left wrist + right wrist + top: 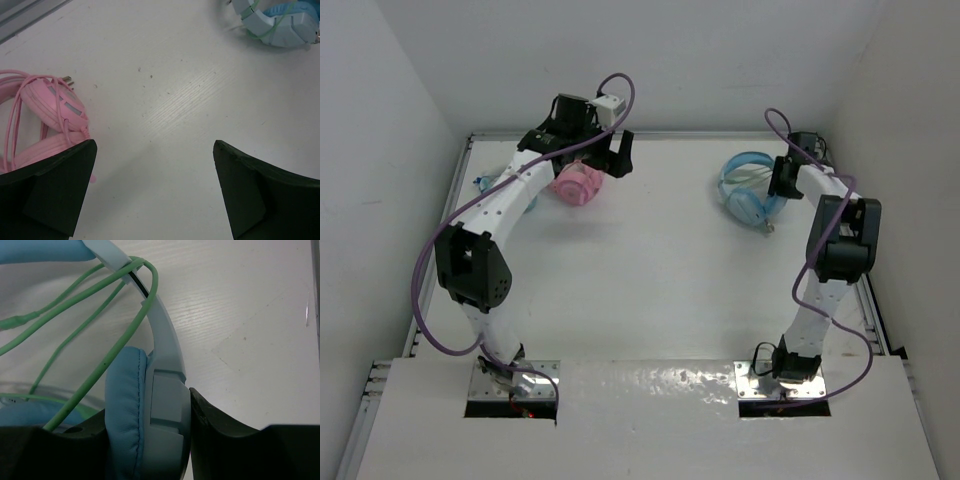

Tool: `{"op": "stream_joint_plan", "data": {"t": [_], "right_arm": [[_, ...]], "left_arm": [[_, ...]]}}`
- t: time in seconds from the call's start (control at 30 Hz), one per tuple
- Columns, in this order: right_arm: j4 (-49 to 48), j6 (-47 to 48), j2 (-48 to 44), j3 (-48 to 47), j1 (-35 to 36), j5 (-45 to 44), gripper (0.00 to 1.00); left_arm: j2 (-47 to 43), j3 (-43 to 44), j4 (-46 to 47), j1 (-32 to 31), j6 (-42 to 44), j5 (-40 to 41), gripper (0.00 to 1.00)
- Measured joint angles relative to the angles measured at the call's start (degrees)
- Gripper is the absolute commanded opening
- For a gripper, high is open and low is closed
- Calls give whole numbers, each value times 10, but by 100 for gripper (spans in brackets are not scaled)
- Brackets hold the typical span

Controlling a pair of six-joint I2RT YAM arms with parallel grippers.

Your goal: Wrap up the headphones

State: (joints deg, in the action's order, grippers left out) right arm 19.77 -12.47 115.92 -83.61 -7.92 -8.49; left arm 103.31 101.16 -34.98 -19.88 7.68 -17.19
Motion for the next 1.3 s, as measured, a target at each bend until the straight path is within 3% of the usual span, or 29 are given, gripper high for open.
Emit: {"op": "stream_joint_plan", "data": {"t": [0.4,0.47,0.5,0.53,0.63,0.73,0.8,1.03,1.3], "right_arm": [[-4,10,81,-79,-36,-4,2],[-5,21,87,-79,-43,-8,17],[-5,26,88,-79,-46,-12,48],[-6,31,88,-79,-48,-16,60],[-19,51,88,-79,-52,-24,77],[-28,63,86,-77,-53,-26,83],[-33,65,82,-70,-54,-24,98],[-59,45,-3,25,-54,-28,99],[-195,-47,-202,273,-53,-77,99]], "left_arm": [[0,0,-5,0,9,0,100],[1,0,-5,0,9,0,100],[1,0,-5,0,9,0,100],[2,0,-6,0,9,0,100],[4,0,-7,0,9,0,100],[10,0,-8,0,9,0,100],[15,0,-9,0,9,0,100],[19,0,-11,0,10,2,100],[19,0,-18,0,27,24,100]]}}
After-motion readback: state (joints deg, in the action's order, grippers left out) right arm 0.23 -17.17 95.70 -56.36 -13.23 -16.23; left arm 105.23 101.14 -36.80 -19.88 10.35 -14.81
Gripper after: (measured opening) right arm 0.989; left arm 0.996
